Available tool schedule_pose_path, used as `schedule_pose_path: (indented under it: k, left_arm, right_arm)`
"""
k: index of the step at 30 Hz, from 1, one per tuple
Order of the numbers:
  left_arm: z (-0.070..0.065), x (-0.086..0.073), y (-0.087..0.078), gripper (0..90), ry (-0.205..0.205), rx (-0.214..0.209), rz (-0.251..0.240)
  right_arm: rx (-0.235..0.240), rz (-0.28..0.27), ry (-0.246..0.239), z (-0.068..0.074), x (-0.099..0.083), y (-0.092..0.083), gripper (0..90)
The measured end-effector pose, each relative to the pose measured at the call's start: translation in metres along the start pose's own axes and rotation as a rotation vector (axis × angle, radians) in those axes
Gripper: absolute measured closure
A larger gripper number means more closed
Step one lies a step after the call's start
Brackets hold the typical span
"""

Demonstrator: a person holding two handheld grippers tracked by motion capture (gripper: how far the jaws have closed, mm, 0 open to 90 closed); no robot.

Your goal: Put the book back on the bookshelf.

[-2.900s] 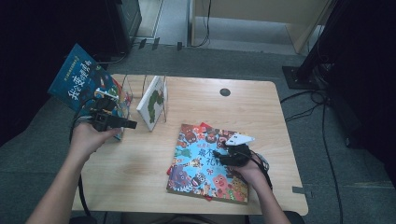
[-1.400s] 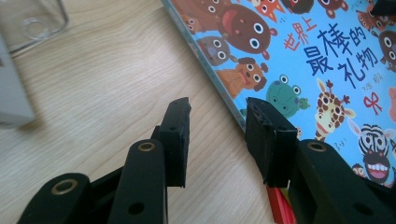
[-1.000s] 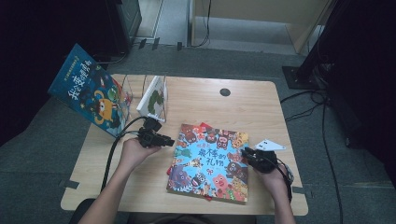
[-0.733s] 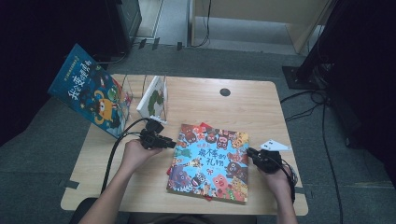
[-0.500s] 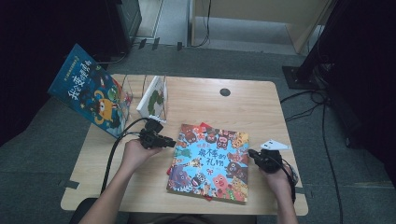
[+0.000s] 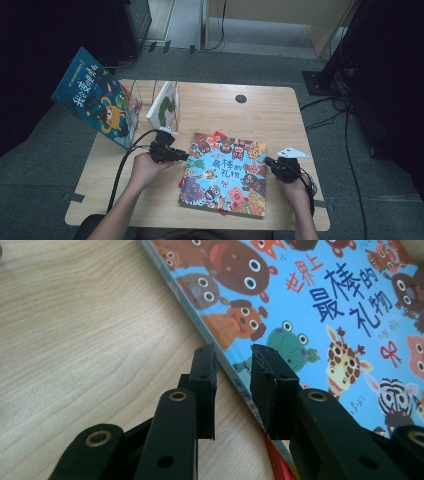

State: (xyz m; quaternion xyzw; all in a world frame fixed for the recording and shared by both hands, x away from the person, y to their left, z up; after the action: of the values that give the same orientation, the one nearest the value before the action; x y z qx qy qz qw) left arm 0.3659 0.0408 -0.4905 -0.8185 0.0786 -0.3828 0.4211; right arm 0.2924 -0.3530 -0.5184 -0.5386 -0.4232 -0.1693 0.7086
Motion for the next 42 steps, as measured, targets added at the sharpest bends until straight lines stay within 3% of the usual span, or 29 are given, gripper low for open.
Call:
schedule_pose_path:
  k: [10, 26, 42]
  left_arm:
    - [-0.003, -0.013, 0.005, 73.8, -0.010, 0.000, 0.023]
    - [-0.003, -0.024, 0.000, 75.6, -0.029, 0.022, 0.007]
    - [-0.002, -0.042, -0.012, 74.3, -0.085, 0.039, -0.024]
  right_arm:
    - [-0.018, -0.005, 0.009, -0.003, 0.005, 0.005, 90.0]
    - [-0.027, -0.009, 0.013, 0.003, 0.015, 0.020, 90.0]
    - [-0.038, -0.023, -0.031, 0.014, 0.030, 0.042, 90.0]
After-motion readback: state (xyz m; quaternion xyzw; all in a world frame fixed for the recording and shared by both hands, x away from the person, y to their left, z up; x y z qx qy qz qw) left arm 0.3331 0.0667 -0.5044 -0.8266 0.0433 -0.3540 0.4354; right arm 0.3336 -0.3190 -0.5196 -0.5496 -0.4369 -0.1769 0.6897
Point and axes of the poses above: each handheld gripper's, and its own axes: y roughly forward along the jaws, x roughly out of its top, z roughly to its left, the point moved 2 cm from there along y, roughly forward along the jaws, and after that the axes turned 3 degrees about -z, right-handed, at the moved point
